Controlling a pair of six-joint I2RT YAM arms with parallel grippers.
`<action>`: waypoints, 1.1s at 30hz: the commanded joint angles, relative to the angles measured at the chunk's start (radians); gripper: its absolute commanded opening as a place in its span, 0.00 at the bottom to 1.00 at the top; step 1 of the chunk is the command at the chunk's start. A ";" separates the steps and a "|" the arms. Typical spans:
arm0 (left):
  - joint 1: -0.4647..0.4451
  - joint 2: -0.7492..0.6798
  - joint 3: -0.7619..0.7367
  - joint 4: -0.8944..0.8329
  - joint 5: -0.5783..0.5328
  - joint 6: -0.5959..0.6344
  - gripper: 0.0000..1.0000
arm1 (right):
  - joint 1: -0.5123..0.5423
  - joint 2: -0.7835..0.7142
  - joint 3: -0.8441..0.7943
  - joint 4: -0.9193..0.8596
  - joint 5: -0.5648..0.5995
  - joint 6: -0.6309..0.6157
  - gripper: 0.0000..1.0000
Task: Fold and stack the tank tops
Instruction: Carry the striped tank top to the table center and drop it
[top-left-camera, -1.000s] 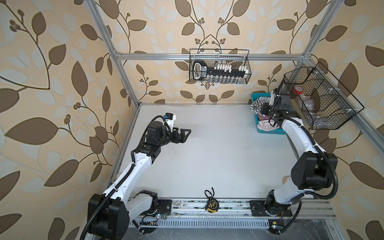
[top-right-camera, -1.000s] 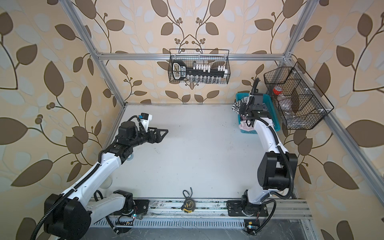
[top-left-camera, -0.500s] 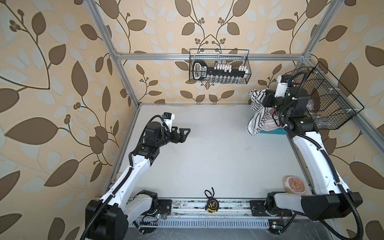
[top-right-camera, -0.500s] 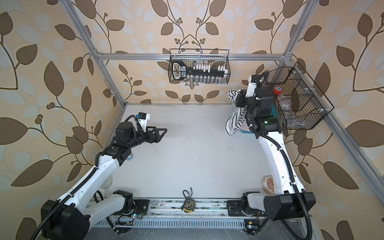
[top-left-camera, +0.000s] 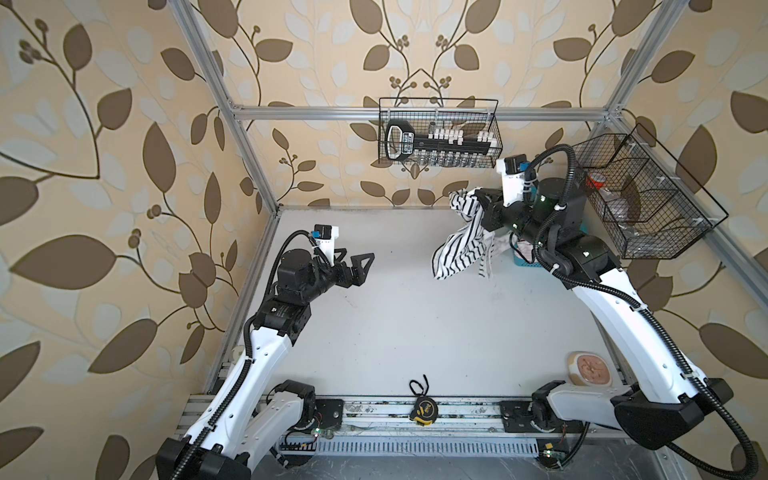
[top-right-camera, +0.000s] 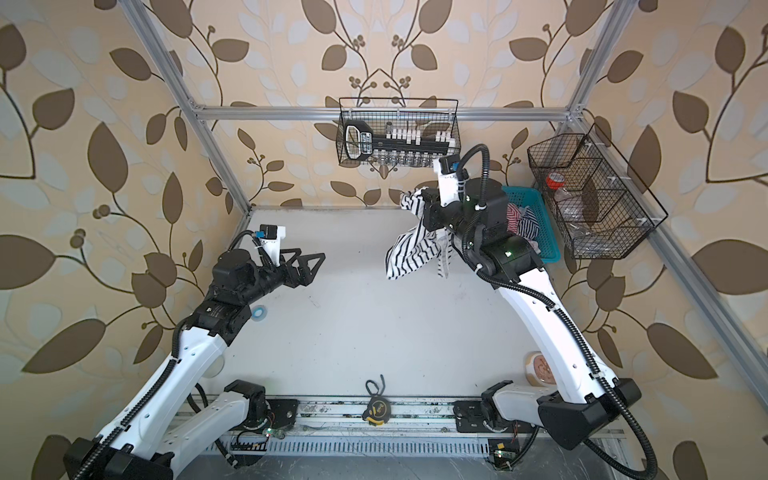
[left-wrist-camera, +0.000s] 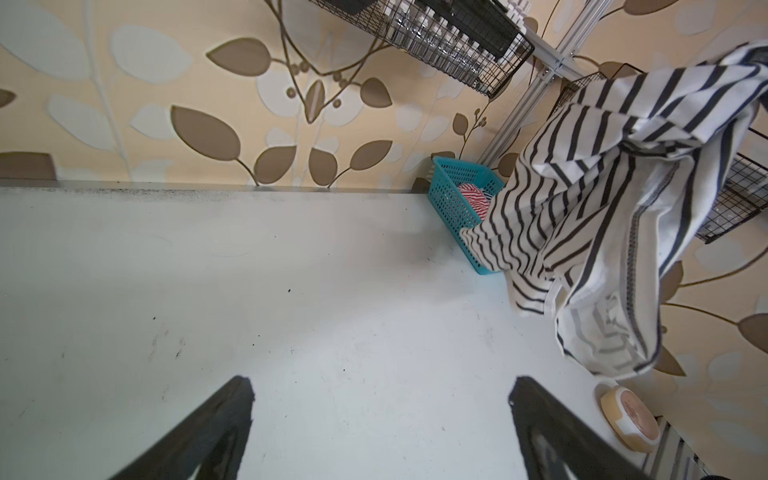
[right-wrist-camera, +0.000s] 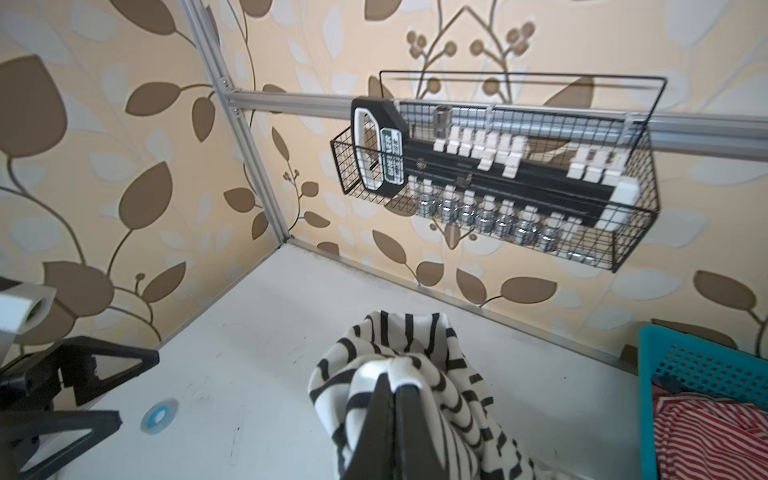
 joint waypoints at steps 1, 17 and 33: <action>-0.011 -0.037 0.020 -0.022 -0.040 0.001 0.99 | 0.031 0.051 -0.018 -0.059 -0.081 -0.011 0.00; -0.011 -0.082 0.080 -0.216 -0.183 0.009 0.99 | 0.230 0.513 -0.009 -0.164 -0.352 0.060 0.01; -0.011 0.040 0.108 -0.475 -0.151 -0.092 0.97 | 0.153 0.211 -0.371 -0.147 -0.236 0.167 0.60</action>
